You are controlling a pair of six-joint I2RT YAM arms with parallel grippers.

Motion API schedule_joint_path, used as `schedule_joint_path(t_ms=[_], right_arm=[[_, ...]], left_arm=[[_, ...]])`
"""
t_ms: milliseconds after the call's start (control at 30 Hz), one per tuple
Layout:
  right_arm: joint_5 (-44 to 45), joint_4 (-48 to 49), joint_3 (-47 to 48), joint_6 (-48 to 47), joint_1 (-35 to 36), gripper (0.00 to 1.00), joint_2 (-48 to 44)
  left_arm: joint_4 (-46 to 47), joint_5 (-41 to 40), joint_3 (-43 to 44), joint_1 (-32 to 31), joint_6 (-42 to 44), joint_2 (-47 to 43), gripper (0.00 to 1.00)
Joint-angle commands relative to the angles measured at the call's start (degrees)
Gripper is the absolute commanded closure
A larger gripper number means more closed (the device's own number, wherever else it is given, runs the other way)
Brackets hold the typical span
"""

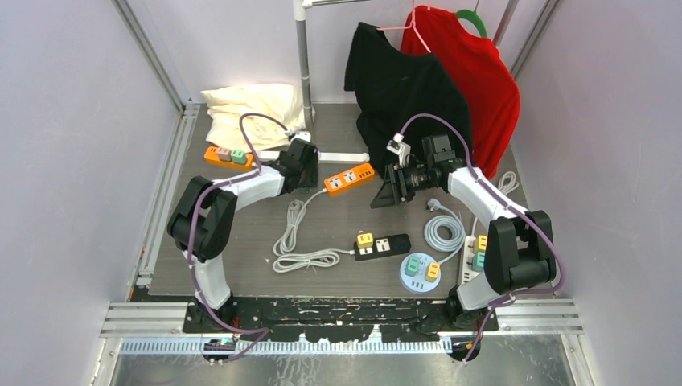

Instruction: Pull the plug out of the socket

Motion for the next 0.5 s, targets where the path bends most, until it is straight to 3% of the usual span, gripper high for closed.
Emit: schedule_joint_path(t_ms=[0,467], right_arm=[[-0.35,0.19,1.7,-1.02,-0.24,0.4,-0.78],[-0.56,-0.46,1.83,-2.13,-0.24,0.4,-1.4]], left_arm=[[-0.34,-0.01,1.73,0.51,-0.9,-0.45,0.36],[13.9,2.87,-11.12,0.51,0.24,-10.1,0.25]])
